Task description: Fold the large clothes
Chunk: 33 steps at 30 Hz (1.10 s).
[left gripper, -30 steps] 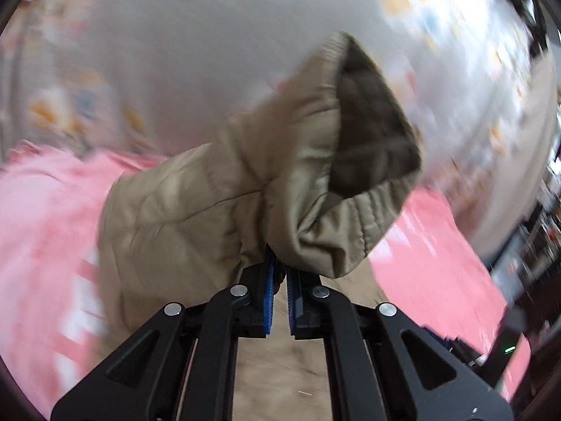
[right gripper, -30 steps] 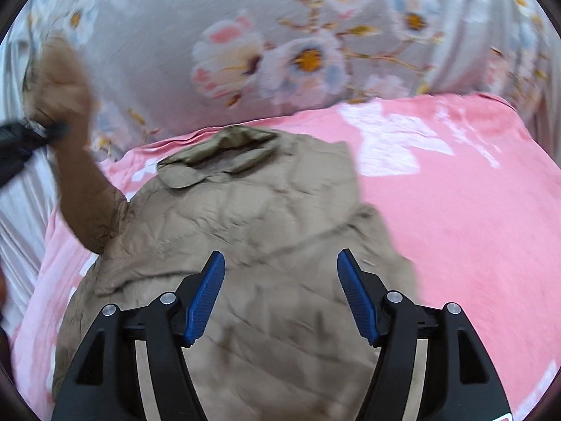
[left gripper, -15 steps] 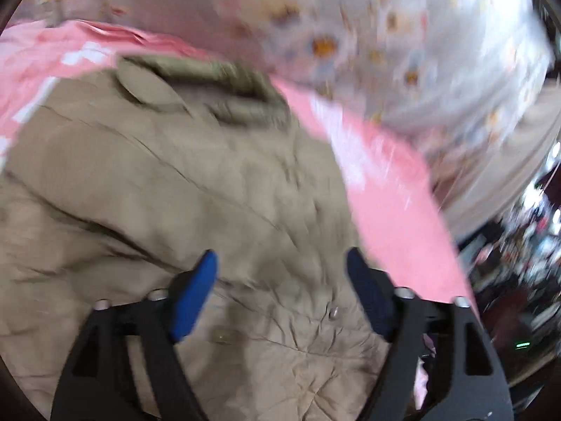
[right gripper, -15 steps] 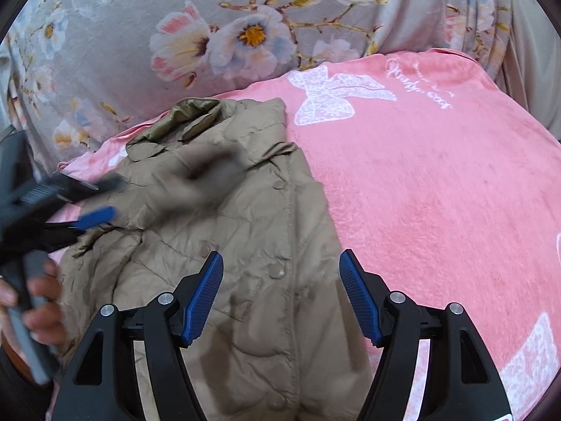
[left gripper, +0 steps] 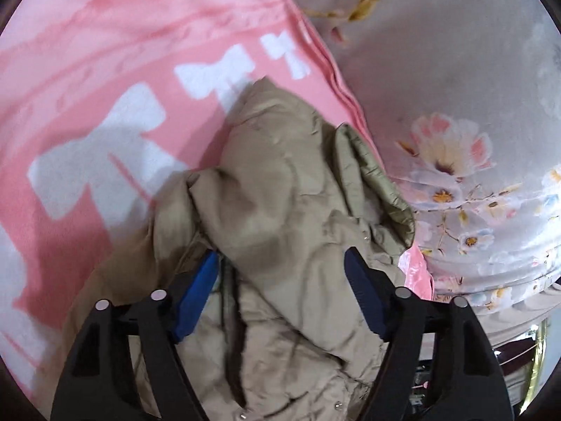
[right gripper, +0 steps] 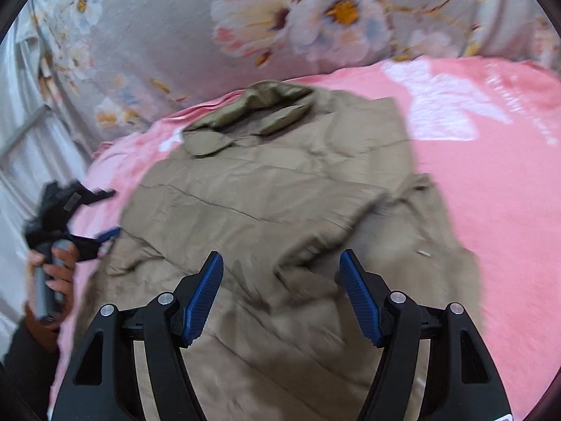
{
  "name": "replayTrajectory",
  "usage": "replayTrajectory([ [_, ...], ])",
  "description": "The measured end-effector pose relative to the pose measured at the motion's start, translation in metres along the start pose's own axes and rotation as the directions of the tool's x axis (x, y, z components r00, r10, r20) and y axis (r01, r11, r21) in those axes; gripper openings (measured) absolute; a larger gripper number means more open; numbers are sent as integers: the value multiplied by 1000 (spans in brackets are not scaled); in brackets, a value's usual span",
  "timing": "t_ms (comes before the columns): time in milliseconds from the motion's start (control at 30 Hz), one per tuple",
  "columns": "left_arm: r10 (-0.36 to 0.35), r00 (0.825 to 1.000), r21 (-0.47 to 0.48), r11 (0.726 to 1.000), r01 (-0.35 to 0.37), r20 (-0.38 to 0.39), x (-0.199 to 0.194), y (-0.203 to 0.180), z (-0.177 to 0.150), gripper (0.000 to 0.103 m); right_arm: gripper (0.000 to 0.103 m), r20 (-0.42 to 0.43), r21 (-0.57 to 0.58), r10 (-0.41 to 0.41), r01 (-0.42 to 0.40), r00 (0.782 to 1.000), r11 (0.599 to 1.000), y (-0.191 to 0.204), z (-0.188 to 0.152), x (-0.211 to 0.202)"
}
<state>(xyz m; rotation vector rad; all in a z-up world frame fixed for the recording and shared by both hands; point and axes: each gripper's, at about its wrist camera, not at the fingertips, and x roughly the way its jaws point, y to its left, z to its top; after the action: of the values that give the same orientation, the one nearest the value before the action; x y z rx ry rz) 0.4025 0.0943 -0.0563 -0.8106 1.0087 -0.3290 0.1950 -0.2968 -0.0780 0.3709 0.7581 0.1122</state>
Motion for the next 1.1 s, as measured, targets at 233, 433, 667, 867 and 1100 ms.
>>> replayTrajectory([
  [233,66,998,28,997,-65,-25,21,7,-1,36,18,-149,-75,106,-118,983,990,1,7,27],
  [433,132,991,106,986,-132,10,25,3,-7,29,1,-113,-100,42,-54,993,993,-20,4,-18],
  [667,378,913,371,834,-408,154,32,-38,-38,31,0,-81,-266,-381,348,921,899,3,-9,-9],
  [867,516,810,443,679,-585,279,16,-55,-51,31,0,11,-69,-419,419,908,905,-10,-7,-43],
  [1100,400,826,474,681,-558,397,-30,-113,-62,36,0,-18,-64,-217,216,976,974,35,7,-35],
])
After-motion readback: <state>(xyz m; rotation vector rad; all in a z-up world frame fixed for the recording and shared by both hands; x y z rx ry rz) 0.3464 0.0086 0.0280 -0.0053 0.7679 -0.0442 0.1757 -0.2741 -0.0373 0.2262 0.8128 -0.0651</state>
